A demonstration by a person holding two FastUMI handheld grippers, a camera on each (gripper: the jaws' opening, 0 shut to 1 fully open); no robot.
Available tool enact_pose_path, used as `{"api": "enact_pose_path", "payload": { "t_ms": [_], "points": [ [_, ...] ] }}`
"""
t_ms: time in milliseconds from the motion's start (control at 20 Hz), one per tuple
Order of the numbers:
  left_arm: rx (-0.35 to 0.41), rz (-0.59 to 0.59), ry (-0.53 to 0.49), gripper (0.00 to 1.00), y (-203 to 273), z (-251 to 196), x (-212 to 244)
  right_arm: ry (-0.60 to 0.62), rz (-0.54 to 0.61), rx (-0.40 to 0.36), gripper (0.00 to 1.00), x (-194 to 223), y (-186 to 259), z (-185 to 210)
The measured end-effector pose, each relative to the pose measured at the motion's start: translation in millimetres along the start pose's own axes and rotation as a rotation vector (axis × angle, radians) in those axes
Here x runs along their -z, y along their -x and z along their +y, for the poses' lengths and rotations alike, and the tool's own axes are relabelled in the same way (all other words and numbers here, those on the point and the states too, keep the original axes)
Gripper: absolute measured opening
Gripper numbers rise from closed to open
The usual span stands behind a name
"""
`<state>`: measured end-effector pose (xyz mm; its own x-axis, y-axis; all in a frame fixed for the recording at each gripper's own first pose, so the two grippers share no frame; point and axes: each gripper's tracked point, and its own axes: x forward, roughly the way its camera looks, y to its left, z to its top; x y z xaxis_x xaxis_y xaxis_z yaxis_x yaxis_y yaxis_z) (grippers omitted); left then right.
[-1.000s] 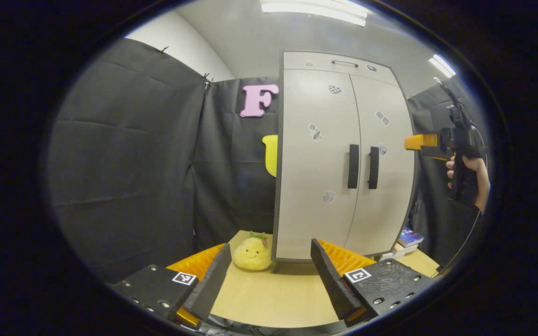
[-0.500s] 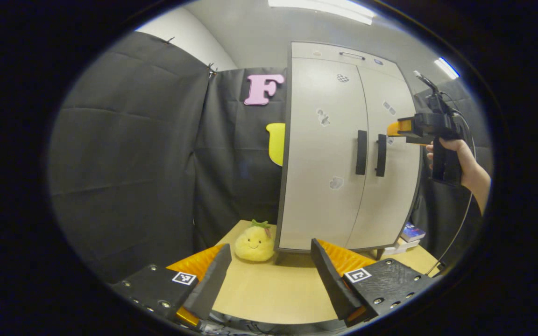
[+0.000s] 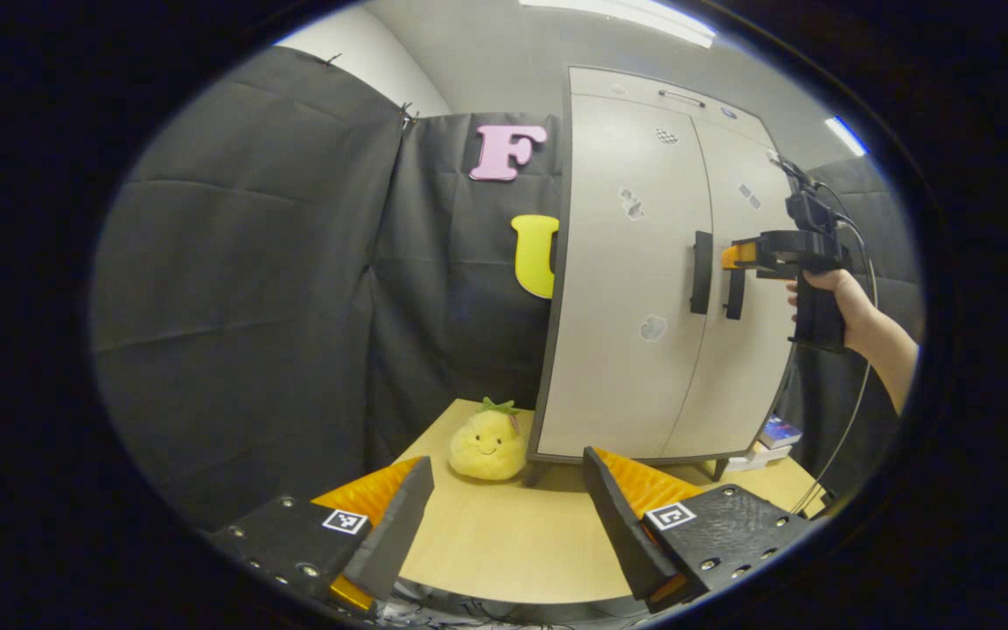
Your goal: Open the right door of the double-door shoe cabinet with the right hand, and open the left door with the left hand.
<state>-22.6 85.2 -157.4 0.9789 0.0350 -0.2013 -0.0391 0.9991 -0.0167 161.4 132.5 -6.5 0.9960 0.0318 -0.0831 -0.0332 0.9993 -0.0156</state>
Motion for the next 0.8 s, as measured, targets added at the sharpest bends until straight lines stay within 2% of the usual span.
{"api": "enact_pose_path", "payload": {
  "t_ms": [50,150,200,350,500,550,600,650,700,750,800],
  "points": [
    [0.004,-0.003,-0.007,1.0,-1.3,0.6,-2.0,-0.001,0.005,0.005,0.98,2.1,-4.2,0.5],
    [0.013,-0.011,-0.019,1.0,-1.7,1.0,-5.2,-0.011,0.022,0.009,0.84,6.2,-12.5,3.0],
    [0.017,-0.02,-0.024,0.99,-1.1,1.2,-8.1,-0.013,0.033,0.004,0.83,8.5,-15.3,5.2],
    [0.04,-0.051,-0.025,0.99,-0.2,-2.0,-14.4,-0.013,0.05,0.011,0.39,12.9,-22.4,6.9],
    [0.05,-0.059,-0.015,0.98,1.2,-2.5,-13.5,-0.01,0.074,0.013,0.39,16.8,-22.8,5.8],
    [0.047,-0.056,-0.015,0.99,1.2,-1.7,-11.7,-0.016,0.08,0.013,0.31,17.2,-22.7,6.1],
    [0.044,-0.055,-0.018,1.0,1.7,-0.6,-12.2,-0.022,0.08,0.018,0.31,15.8,-22.4,5.3],
    [0.04,-0.055,-0.022,1.0,1.7,1.2,-13.1,-0.016,0.081,0.009,0.24,18.5,-24.4,5.9],
    [0.036,-0.054,-0.026,1.0,1.9,3.3,-13.2,-0.001,0.082,-0.008,0.24,16.6,-23.2,6.3],
    [0.034,-0.056,-0.029,1.0,2.4,3.1,-13.7,0.002,0.079,-0.02,0.13,17.7,-25.3,6.0],
    [0.034,-0.059,-0.028,1.0,4.0,2.5,-14.3,-0.016,0.09,-0.038,0.13,20.4,-25.3,5.6]
  ]
}}
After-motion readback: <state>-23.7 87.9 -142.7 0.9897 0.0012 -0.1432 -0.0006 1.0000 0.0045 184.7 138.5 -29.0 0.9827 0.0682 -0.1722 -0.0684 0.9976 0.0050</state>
